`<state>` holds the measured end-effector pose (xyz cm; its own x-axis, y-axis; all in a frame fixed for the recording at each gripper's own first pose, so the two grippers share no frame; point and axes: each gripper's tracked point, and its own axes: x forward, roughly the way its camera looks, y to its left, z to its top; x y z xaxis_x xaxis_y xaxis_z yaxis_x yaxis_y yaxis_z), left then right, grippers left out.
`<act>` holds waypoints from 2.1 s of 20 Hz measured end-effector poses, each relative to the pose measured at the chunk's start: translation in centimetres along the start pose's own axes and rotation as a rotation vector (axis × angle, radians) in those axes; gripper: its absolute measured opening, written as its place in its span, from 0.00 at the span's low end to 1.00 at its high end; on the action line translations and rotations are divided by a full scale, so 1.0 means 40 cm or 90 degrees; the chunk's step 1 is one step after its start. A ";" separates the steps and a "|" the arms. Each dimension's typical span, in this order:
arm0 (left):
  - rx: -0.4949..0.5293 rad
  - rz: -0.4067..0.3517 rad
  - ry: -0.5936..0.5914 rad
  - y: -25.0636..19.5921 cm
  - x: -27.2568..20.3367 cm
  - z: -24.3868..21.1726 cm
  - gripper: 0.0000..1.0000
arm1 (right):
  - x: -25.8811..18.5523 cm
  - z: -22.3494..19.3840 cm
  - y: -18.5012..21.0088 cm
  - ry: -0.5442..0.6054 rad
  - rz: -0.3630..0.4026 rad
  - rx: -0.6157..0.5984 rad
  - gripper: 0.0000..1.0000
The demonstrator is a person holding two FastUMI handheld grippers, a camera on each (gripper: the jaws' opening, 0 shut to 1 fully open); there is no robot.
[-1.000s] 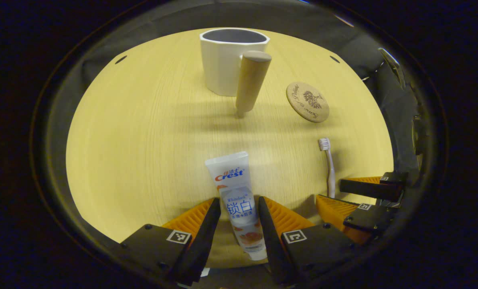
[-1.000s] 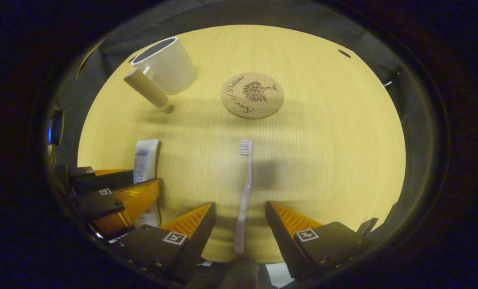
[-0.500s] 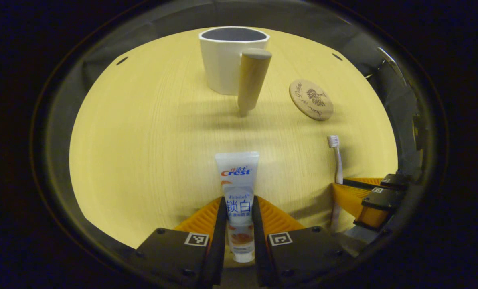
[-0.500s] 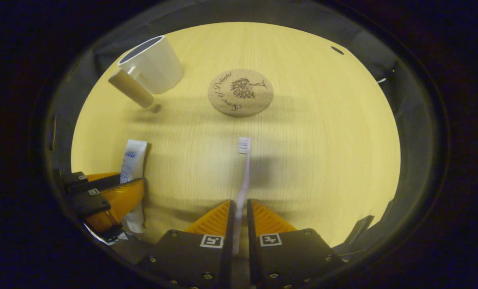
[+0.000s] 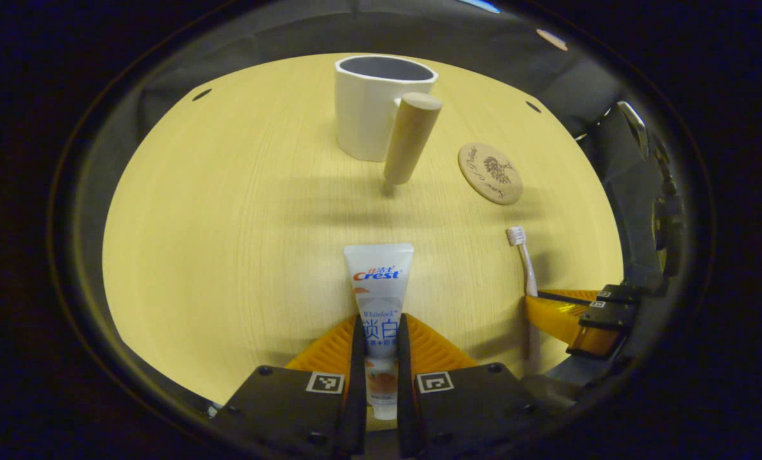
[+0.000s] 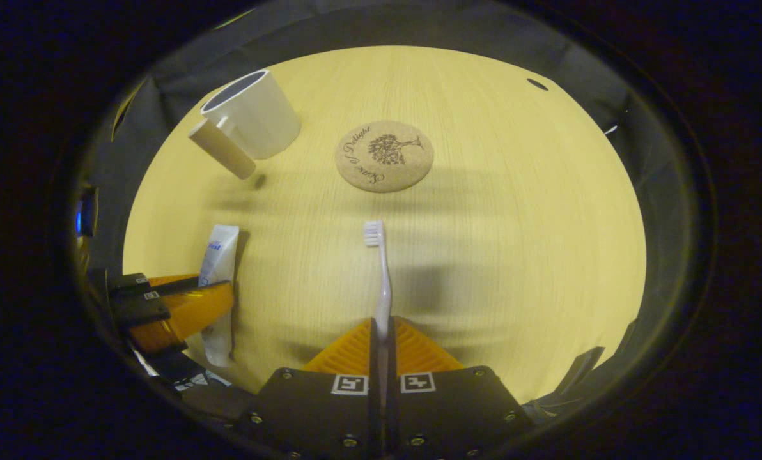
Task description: Put the toothbrush and toothpaste on the desktop into the cup, then pick up the cup and place it on the coaster on the desktop.
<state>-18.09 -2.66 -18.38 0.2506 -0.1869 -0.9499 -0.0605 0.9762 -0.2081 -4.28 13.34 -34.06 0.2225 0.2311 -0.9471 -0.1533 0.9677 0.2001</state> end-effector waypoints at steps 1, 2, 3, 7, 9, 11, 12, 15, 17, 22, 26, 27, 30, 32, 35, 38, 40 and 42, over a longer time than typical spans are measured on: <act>-0.007 -0.001 -0.006 0.001 0.014 0.002 0.20 | -0.002 -0.001 0.000 -0.006 0.005 0.003 0.04; -0.013 -0.001 -0.014 0.004 0.008 0.003 0.19 | -0.006 0.000 0.003 -0.012 0.014 0.003 0.04; -0.017 0.000 -0.024 0.006 0.004 0.005 0.19 | -0.009 0.002 -0.001 -0.024 0.017 0.002 0.04; -0.037 0.002 -0.065 0.014 -0.015 0.019 0.19 | -0.051 0.020 0.019 -0.072 0.061 -0.013 0.04; -0.052 0.000 -0.091 0.018 -0.044 0.033 0.19 | -0.069 0.032 0.020 -0.094 0.068 -0.020 0.04; -0.066 0.001 -0.122 0.030 -0.069 0.050 0.19 | -0.094 0.048 0.035 -0.121 0.089 -0.025 0.04; -0.073 0.003 -0.139 0.037 -0.086 0.062 0.19 | -0.108 0.057 0.041 -0.134 0.098 -0.026 0.04; -0.087 0.005 -0.190 0.054 -0.135 0.104 0.19 | -0.144 0.086 0.057 -0.175 0.125 -0.032 0.04; -0.092 0.006 -0.227 0.065 -0.165 0.134 0.19 | -0.167 0.107 0.065 -0.204 0.135 -0.036 0.04; -0.096 -0.008 -0.329 0.072 -0.242 0.236 0.19 | -0.236 0.153 0.076 -0.281 0.142 -0.064 0.04; -0.091 -0.029 -0.443 0.060 -0.343 0.365 0.19 | -0.295 0.172 0.088 -0.341 0.163 -0.059 0.04; -0.091 -0.034 -0.476 0.060 -0.364 0.401 0.19 | -0.308 0.179 0.091 -0.356 0.173 -0.055 0.04; -0.094 -0.060 -0.559 0.053 -0.410 0.501 0.19 | -0.347 0.197 0.084 -0.391 0.178 -0.040 0.04; -0.093 -0.086 -0.604 0.041 -0.437 0.553 0.19 | -0.355 0.205 0.081 -0.400 0.179 -0.027 0.04; -0.075 -0.107 -0.657 0.025 -0.450 0.639 0.19 | -0.358 0.205 0.075 -0.401 0.164 -0.006 0.04; -0.050 -0.130 -0.682 -0.010 -0.429 0.708 0.19 | -0.360 0.205 0.066 -0.396 0.159 0.020 0.04; -0.036 -0.132 -0.685 -0.018 -0.392 0.745 0.18 | -0.359 0.204 0.059 -0.392 0.147 0.041 0.04; -0.028 -0.131 -0.674 -0.027 -0.344 0.774 0.18 | -0.364 0.209 0.054 -0.397 0.140 0.050 0.04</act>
<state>8.46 2.25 2.13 0.9667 -0.1367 -0.2162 0.0487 0.9280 -0.3694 0.19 12.92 -17.72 0.7130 0.4165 -0.5641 -0.1932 0.8901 0.4129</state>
